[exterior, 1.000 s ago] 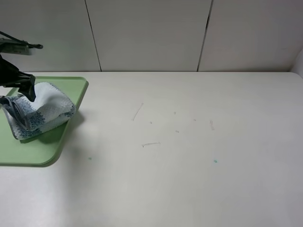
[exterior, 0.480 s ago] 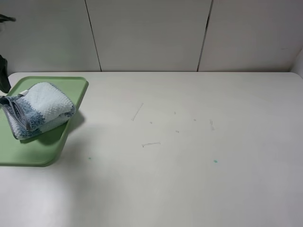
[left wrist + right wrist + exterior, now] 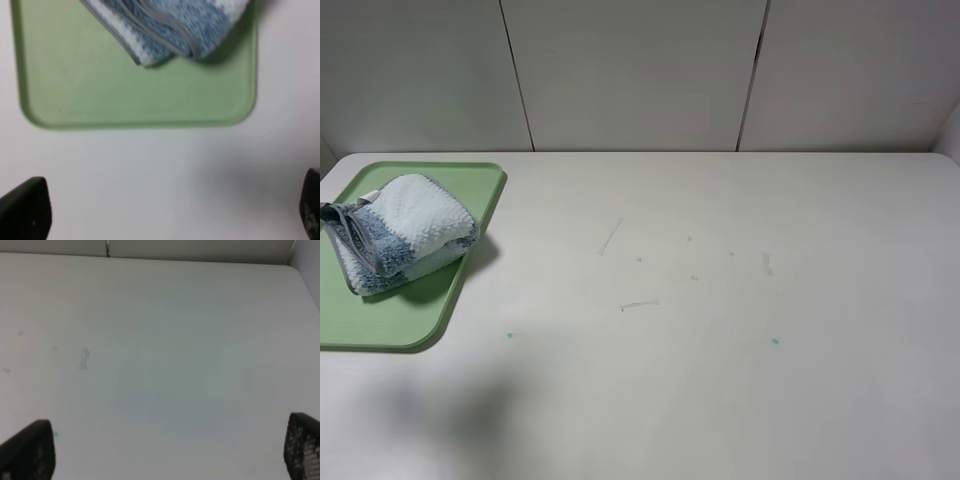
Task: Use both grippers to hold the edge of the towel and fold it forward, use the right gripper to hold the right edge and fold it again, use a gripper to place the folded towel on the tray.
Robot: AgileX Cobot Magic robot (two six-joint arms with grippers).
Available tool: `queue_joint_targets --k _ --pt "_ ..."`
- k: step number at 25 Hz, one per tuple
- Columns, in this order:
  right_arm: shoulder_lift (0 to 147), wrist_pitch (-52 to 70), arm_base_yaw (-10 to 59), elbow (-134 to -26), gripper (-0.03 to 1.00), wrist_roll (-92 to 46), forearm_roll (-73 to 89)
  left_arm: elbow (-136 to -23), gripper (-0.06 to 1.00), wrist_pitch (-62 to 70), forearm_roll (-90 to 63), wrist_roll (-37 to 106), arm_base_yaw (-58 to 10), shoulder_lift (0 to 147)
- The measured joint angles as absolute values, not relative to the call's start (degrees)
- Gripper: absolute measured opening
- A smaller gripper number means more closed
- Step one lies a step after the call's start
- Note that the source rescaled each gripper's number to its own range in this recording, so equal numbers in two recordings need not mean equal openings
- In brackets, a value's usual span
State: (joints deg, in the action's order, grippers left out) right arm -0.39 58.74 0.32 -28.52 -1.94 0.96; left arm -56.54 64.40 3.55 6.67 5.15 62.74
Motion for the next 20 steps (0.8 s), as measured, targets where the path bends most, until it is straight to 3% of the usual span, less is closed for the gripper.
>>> queue_joint_targets --k 20 --pt "-0.4 58.7 0.3 -28.5 1.00 -1.9 1.0 -43.2 1.00 68.0 -4.3 12.2 5.1 21.2"
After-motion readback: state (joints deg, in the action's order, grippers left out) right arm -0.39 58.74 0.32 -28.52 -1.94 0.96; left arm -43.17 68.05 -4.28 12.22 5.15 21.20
